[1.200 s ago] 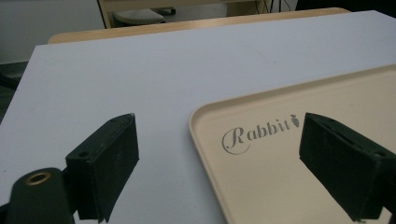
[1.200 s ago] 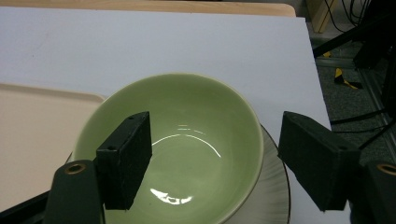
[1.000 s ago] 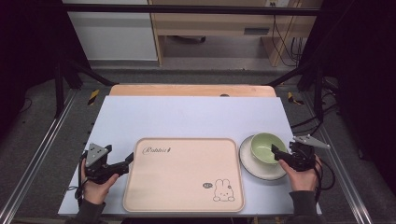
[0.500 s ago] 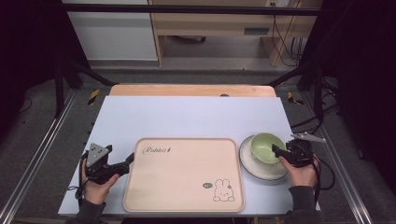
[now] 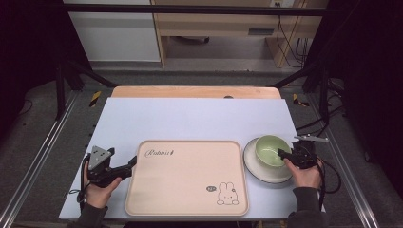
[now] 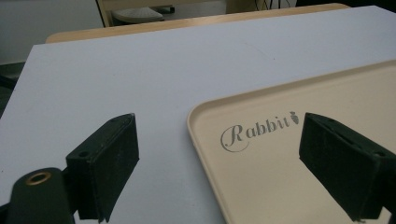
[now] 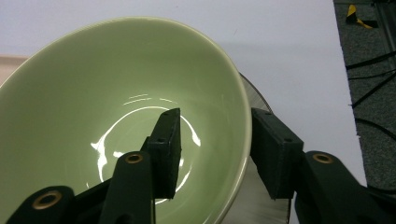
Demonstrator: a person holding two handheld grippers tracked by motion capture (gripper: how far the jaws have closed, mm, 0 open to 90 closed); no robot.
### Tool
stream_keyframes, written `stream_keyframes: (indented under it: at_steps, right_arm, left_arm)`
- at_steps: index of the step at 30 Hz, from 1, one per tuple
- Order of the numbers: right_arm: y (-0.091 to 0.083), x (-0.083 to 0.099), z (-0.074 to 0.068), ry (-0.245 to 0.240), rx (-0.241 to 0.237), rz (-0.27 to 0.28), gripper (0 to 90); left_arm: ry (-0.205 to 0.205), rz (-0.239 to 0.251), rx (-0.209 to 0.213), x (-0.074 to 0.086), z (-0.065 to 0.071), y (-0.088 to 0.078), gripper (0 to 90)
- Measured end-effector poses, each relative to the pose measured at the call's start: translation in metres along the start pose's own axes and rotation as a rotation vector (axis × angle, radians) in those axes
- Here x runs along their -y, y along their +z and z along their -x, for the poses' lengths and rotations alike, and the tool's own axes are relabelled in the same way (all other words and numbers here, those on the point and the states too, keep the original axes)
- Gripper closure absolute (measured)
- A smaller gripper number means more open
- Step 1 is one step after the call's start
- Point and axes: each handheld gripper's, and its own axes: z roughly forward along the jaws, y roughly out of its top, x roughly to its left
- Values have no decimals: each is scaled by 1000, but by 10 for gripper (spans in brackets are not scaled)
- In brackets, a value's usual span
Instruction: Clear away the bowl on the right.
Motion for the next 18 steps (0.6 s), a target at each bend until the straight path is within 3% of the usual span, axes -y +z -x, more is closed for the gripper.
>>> stream_keyframes:
  at_steps: [10,18]
  right_arm:
    - [2,2,4,49,-27,-32,681]
    - [8,2,6,61,-27,-65,747]
  left_arm:
    - [5,-5,1,0,1,1,117]
    - [7,-12,0,1,2,2,119]
